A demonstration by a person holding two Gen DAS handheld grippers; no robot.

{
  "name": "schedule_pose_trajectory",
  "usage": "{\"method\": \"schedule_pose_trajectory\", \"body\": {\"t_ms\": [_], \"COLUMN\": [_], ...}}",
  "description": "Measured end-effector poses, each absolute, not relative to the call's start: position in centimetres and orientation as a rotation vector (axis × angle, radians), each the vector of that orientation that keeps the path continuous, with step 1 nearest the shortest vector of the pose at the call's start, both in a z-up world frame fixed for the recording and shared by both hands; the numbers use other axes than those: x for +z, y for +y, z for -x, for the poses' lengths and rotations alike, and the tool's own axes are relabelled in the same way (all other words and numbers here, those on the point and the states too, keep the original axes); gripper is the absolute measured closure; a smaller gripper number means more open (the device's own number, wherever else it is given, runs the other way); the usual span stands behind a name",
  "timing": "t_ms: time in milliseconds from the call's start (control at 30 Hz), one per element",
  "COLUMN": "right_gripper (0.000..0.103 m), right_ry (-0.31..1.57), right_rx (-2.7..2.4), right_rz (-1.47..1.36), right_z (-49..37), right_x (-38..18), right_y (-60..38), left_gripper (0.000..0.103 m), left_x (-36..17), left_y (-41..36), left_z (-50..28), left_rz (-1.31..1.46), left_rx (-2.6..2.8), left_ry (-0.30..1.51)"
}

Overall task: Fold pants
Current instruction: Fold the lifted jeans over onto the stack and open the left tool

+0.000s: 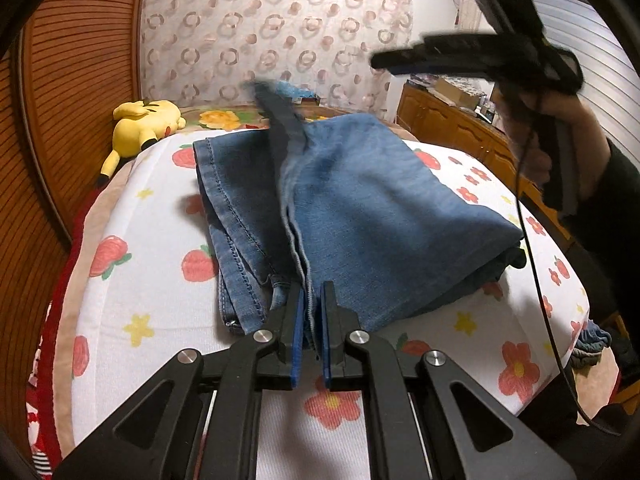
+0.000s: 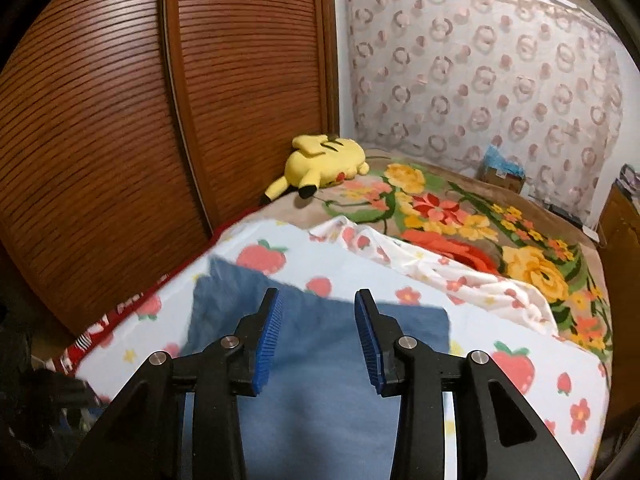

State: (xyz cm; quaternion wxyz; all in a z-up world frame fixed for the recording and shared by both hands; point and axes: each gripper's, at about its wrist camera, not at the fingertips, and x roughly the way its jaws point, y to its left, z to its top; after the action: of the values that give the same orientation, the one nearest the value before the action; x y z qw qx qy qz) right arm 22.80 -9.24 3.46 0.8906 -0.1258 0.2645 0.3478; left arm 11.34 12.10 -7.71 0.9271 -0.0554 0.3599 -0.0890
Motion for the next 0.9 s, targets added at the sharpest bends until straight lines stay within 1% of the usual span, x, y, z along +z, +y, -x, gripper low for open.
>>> {"method": "schedule_pose_trajectory", "body": {"t_ms": [333, 800, 867, 900], "right_gripper": [0.064, 0.064, 0.064, 0.064], "right_ry": [0.606, 0.651, 0.652, 0.654], "right_rx": [0.667, 0.638, 0.635, 0.634], "right_rz": [0.322, 0.286, 0.274, 0.268], "right_z": [-20.4, -16.2, -15.5, -15.2], "right_x": [0.5, -0.5, -0.4, -0.4], "right_y": [-13.2, -17.0, -17.6, -17.9], "left_gripper": [0.096, 0.096, 0.095, 0.092], "left_x": [-7.7, -7.7, -7.6, -7.5], "left_y": [12.1, 11.9, 11.8, 11.8], "left_z": [-11.2, -11.4, -11.3, -11.3], "left_rz": [0.109, 0.107, 0.104, 0.101], "left_rx": [-0.179, -0.166, -0.157, -0.151], "left_ry": [0.741, 0.746, 0.744, 0.743]}}
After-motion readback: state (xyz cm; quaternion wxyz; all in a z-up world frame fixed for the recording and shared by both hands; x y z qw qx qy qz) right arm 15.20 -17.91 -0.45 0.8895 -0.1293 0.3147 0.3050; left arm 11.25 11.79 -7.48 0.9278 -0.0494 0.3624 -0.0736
